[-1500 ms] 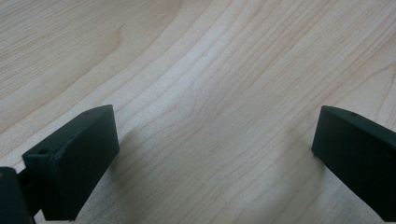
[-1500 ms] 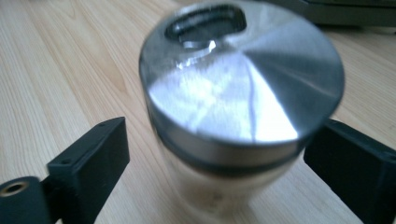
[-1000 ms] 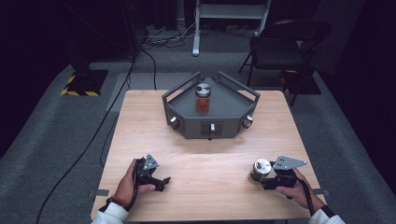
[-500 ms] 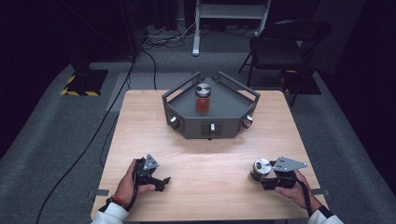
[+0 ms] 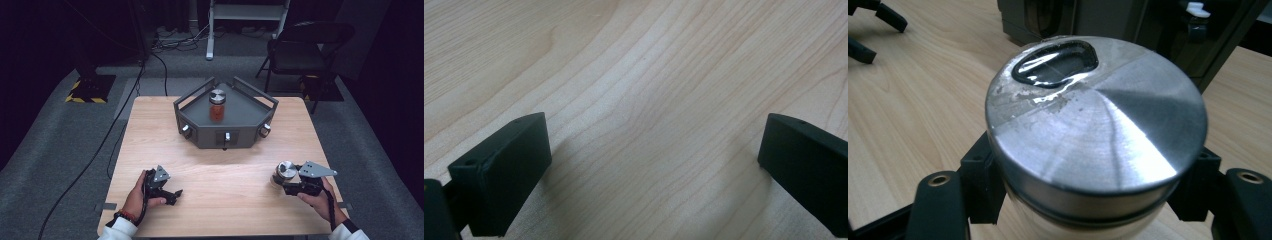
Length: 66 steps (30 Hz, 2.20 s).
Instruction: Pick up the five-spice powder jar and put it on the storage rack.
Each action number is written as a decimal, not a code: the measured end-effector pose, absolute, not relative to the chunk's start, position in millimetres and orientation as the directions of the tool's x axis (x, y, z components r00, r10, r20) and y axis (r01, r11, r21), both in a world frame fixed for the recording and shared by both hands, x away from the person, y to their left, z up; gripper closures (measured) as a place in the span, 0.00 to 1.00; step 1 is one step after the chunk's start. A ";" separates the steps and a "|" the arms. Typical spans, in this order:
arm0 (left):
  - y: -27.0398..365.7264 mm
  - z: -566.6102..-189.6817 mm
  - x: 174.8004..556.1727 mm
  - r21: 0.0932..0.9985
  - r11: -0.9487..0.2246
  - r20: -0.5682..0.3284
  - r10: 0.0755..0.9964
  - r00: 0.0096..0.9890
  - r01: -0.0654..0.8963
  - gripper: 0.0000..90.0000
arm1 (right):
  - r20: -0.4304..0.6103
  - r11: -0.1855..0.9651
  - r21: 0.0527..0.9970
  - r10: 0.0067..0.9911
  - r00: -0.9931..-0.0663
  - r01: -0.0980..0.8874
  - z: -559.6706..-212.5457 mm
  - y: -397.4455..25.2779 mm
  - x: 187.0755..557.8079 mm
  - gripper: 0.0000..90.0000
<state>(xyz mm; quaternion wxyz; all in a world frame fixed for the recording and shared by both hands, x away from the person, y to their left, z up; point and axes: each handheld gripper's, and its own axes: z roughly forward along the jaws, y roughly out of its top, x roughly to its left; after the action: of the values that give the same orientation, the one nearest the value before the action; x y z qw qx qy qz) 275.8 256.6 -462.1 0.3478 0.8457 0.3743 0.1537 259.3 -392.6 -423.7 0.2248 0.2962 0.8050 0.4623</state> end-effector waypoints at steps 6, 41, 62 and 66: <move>256.6 -462.1 275.9 0.703 -0.478 -0.001 0.740 0.672 0.527 0.00 | -0.096 0.393 0.877 0.708 -0.699 0.277 -415.3 -384.8 261.1 0.35; 256.6 -462.2 275.7 0.704 -0.477 0.000 0.740 0.672 0.526 0.00 | -0.126 0.365 0.894 0.762 -0.636 0.260 -364.4 -326.5 295.8 0.35; 256.4 -462.0 275.2 0.703 -0.478 0.001 0.741 0.671 0.527 0.00 | -0.174 0.357 0.913 0.779 -0.602 0.199 -321.0 -289.5 319.3 0.35; 256.9 -462.0 275.2 0.703 -0.480 -0.001 0.738 0.675 0.525 0.00 | -0.179 0.356 0.914 0.784 -0.595 0.194 -315.4 -283.2 323.6 0.35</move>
<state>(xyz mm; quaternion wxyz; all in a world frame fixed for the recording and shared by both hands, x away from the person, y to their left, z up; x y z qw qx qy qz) 275.2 256.9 -462.0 0.3477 0.8466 0.3729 0.1528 323.6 -283.2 -315.4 0.3155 0.3212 0.7606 0.4678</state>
